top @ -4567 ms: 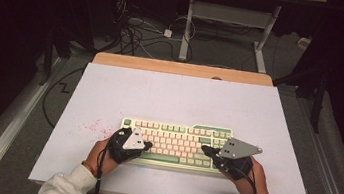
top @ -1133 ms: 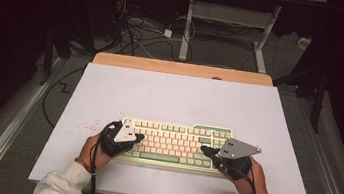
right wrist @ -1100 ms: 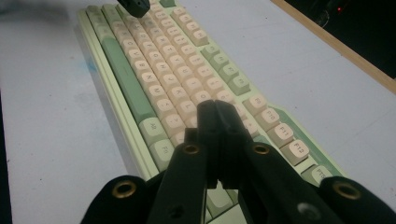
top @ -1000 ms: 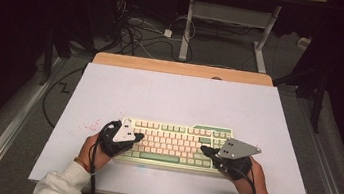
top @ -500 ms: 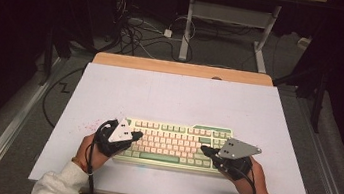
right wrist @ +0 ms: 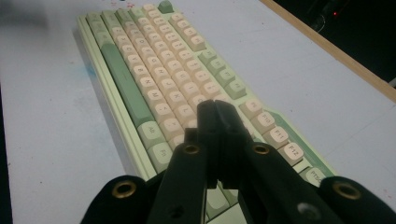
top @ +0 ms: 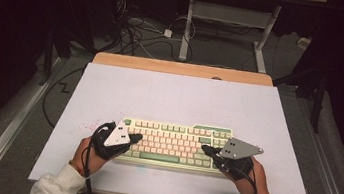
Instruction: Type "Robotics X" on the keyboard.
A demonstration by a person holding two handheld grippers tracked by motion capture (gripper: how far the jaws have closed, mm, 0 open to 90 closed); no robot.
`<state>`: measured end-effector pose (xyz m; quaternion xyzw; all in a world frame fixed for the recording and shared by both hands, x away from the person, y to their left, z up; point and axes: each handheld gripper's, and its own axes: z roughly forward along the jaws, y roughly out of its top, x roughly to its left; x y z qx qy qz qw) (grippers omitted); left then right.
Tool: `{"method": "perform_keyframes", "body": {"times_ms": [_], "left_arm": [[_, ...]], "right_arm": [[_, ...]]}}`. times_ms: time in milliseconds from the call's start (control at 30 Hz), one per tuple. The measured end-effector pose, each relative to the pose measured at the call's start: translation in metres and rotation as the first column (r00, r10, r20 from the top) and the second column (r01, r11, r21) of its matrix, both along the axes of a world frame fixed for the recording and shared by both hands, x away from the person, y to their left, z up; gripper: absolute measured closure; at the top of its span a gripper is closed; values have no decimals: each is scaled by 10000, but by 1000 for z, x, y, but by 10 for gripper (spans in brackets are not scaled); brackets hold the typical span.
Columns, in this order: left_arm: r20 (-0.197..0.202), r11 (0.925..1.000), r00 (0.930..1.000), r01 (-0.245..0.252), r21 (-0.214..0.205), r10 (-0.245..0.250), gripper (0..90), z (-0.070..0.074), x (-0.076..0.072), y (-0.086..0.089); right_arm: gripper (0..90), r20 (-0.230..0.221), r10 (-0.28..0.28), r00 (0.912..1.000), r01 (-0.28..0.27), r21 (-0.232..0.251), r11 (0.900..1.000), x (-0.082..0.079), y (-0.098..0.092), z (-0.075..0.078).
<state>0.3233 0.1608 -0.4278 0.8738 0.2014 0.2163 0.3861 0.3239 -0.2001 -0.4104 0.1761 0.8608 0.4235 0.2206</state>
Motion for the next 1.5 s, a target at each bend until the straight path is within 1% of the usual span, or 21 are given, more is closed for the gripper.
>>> {"method": "perform_keyframes", "body": {"times_ms": [267, 333, 633, 867, 1133, 1200, 1267, 1500], "left_arm": [[-47, 9999, 9998, 168, 15, -168, 867, 0, -4, -2], [-93, 9997, 9997, 224, -40, -224, 867, 0, -5, -3], [-187, 9985, 9984, 538, 110, -536, 867, -1, -9, -10], [-291, 9973, 9970, 720, 132, -716, 867, -2, -10, -14], [-405, 9956, 9951, 908, 214, -899, 867, -5, -12, -19], [-432, 9950, 9946, 957, 289, -944, 867, -6, -12, -20], [-500, 9948, 9940, 983, 252, -970, 867, -7, -12, -20], [-659, 9928, 9919, 1117, 437, -1087, 867, -13, -12, -25]], "right_arm": [[899, -9, -3, 10000, 3, -24, 10000, 0, 0, 0], [899, 10, 18, 10000, -18, -38, 10000, 0, 0, 0], [899, 4, 18, 10000, -18, -52, 10000, 0, 0, 0], [899, -25, 22, 10000, -23, -73, 10000, 0, 1, -1], [899, -31, 30, 10000, -31, -90, 10000, 0, 1, -1], [899, -37, 42, 10000, -42, -89, 10000, 0, 1, -1], [900, -40, 41, 10000, -41, -101, 9999, 0, 1, -1], [899, -59, 63, 10000, -64, -129, 9999, 0, 2, -2]]}}
